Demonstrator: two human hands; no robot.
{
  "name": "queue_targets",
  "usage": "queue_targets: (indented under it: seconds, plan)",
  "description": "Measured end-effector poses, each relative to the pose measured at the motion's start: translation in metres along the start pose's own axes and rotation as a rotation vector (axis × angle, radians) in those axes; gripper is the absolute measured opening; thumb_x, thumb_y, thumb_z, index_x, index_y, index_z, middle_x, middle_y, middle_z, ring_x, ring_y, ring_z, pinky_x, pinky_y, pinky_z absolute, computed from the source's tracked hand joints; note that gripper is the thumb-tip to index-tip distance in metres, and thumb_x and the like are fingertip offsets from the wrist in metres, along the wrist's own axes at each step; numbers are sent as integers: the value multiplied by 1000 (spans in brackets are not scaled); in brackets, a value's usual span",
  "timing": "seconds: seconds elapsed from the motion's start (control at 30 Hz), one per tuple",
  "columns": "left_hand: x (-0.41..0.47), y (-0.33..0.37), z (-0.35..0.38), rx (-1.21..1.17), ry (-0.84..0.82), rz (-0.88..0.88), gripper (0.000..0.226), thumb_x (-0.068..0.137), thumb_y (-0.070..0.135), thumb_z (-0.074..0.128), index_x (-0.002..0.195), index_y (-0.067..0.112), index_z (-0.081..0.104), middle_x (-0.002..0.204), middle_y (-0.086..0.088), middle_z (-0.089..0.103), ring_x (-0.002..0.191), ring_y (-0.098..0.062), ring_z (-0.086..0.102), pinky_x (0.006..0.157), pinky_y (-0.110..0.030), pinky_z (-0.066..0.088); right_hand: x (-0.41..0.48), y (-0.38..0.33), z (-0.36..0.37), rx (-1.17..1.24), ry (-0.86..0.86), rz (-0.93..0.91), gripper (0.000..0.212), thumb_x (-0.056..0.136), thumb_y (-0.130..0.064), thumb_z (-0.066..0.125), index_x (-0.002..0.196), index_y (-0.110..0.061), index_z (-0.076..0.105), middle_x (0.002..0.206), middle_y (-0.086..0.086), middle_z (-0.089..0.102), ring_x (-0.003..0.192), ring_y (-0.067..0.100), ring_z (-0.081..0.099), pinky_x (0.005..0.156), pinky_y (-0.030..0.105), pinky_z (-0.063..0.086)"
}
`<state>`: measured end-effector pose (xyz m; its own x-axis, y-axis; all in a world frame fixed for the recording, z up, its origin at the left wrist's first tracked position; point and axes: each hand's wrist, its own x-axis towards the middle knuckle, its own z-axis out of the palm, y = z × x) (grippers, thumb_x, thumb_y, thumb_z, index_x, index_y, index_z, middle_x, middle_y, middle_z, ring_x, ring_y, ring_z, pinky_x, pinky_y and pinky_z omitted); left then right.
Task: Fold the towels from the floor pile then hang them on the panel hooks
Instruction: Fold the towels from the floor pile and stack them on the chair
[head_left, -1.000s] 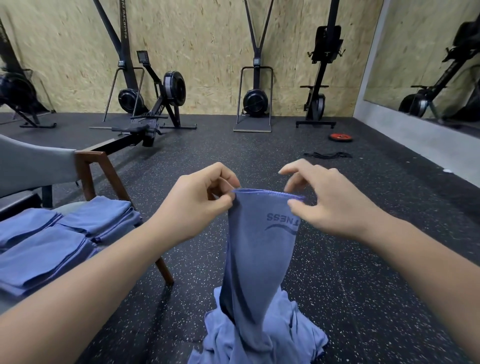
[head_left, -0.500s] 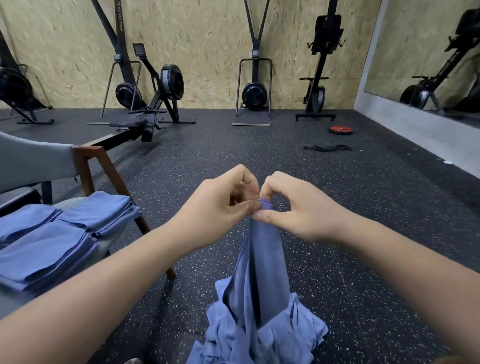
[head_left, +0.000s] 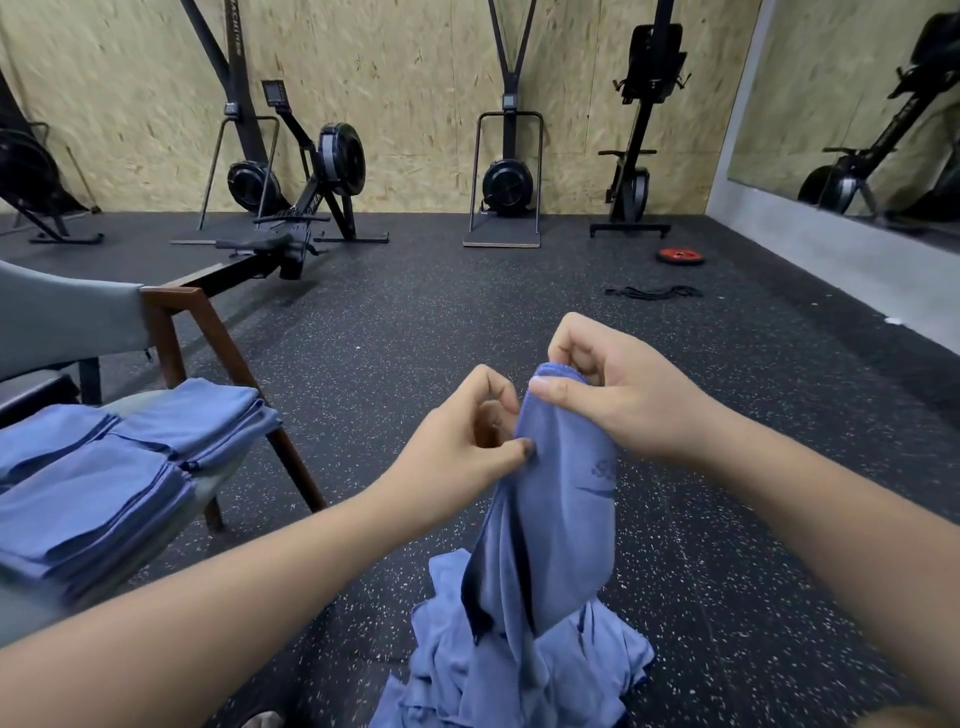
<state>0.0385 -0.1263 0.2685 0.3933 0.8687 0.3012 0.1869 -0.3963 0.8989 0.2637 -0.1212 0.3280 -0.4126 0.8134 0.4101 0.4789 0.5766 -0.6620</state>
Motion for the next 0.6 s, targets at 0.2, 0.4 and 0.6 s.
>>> queue_targets:
  seconds: [0.2,0.4,0.6]
  plan:
    - [-3,-26,13,-4,-3,-44,13,91,15,73,94,20,61,80,-10,69,73,-18,55,74,-40,44,-6,-3,-9,-91,45,14,23,103,-31,69,92,-23,50,64,-12,41,63,7,35,60,25,33]
    - [-6,-48,26,204,-87,-86,20,93,17,75,75,23,69,68,14,64,65,-5,53,66,-27,43,-10,-8,-15,-148,79,-1,22,104,-31,68,94,-22,49,65,-9,40,63,7,35,60,24,32]
    - [3,-65,9,287,-98,-175,26,101,29,73,78,18,74,61,13,48,59,-8,38,58,-30,33,-7,-6,-35,-176,277,-4,21,104,-28,69,96,-18,53,68,-13,49,65,3,43,62,17,34]
